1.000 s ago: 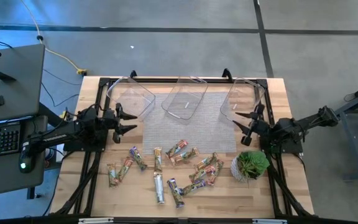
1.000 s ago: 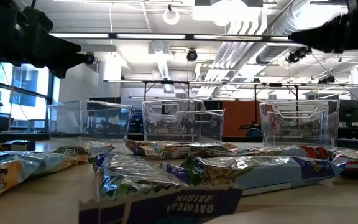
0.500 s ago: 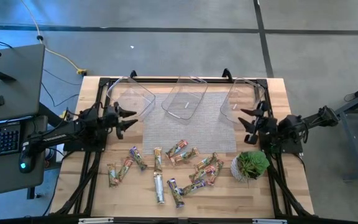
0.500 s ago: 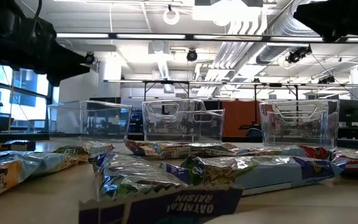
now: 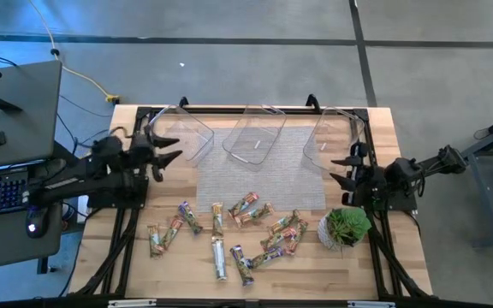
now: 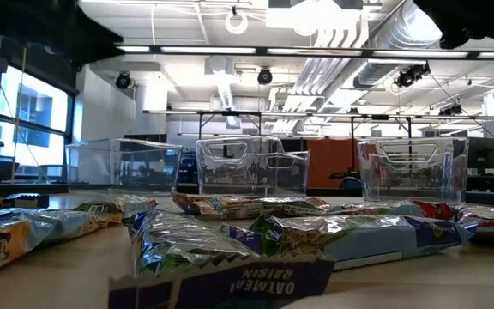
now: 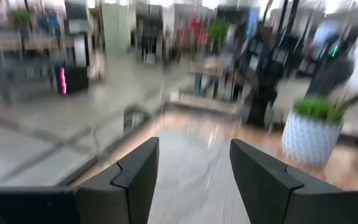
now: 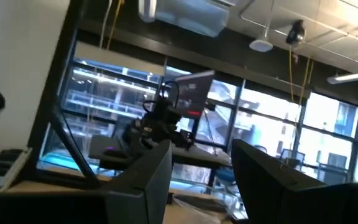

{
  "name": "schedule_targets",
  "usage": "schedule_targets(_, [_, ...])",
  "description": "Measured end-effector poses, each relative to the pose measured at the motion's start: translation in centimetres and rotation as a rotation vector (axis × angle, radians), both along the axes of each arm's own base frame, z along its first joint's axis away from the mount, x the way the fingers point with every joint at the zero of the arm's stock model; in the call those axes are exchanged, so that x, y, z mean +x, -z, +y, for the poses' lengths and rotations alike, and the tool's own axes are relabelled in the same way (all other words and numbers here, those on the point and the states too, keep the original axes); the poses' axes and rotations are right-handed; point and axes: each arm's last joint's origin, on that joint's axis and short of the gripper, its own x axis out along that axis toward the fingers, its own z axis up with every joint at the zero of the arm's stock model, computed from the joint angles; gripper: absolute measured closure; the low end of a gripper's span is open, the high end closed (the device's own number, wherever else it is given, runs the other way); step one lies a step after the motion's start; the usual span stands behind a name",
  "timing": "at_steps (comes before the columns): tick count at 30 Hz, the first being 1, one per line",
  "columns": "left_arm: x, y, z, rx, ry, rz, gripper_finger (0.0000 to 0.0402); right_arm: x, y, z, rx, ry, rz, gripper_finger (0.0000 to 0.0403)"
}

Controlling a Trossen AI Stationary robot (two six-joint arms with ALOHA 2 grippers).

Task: Pick and place Granola Bars by type
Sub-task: Put the red granola bar into the left transparent bin

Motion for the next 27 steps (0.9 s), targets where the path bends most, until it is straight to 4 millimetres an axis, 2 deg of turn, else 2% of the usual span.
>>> schedule_targets(5, [3.0, 0.2, 0.9, 0.036, 0.015, 0.26, 0.0208, 0.1, 0.1, -0.2, 0.062, 0.067, 0.02, 0.0249])
schedule_targets(8, [4.6, -1.0, 1.2, 0.058, 0.082, 0.371, 0.0208, 0.5, 0.4, -0.1, 0.071, 0.048, 0.048, 0.0249])
schedule_targets(13, [6.4, -1.9, 1.7, -0.01, 0.116, 0.58, 0.0208, 1.1, 0.8, 0.1, 0.027, 0.06, 0.099, 0.0249])
schedule_targets(16, [6.9, -2.5, 1.7, -0.062, 0.174, 0.666, 0.0208, 1.3, 1.0, 0.2, -0.032, 0.096, 0.125, 0.0249])
schedule_targets(20, [6.6, -2.7, 1.1, -0.166, 0.345, 0.743, 0.0208, 1.4, 1.1, 0.2, -0.099, 0.125, 0.147, 0.0249])
schedule_targets(23, [6.4, -2.4, 0.5, -0.283, 0.463, 0.749, 0.0208, 1.5, 1.2, 0.2, -0.127, 0.133, 0.159, 0.0249])
schedule_targets(27, [6.3, -1.7, -1.1, -0.361, 0.529, 0.804, 0.0208, 1.5, 1.4, 0.2, -0.149, 0.137, 0.183, 0.0249])
